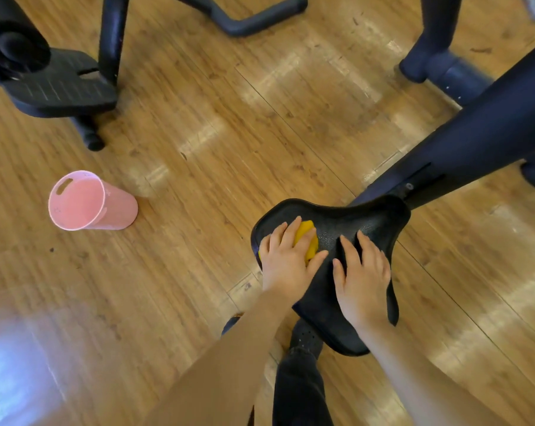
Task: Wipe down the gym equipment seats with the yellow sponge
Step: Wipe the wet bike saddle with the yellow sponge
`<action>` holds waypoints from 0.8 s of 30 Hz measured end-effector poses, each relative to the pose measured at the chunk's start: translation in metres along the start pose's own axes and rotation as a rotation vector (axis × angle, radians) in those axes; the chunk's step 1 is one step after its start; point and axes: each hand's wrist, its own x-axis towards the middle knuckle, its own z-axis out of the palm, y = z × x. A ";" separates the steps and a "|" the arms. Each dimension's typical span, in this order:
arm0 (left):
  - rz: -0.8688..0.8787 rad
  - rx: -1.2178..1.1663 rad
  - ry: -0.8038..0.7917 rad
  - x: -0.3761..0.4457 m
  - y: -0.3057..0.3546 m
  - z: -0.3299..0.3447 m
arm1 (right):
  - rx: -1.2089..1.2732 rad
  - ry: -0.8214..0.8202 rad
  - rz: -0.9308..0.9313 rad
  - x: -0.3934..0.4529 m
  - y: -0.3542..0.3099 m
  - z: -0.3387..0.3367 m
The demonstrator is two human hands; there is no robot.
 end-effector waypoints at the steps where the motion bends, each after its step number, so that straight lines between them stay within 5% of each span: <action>1: 0.010 0.022 -0.015 -0.001 -0.002 0.001 | 0.000 0.004 0.003 -0.001 0.001 0.000; 7: 0.023 0.020 -0.085 0.002 -0.003 -0.004 | -0.012 0.023 -0.011 -0.005 0.007 0.002; 14: 0.123 0.053 0.098 0.010 -0.006 0.008 | 0.000 0.016 -0.012 -0.008 0.015 0.001; 24: 0.231 -0.084 0.049 0.007 -0.008 -0.010 | 0.012 0.057 0.037 -0.025 0.001 -0.036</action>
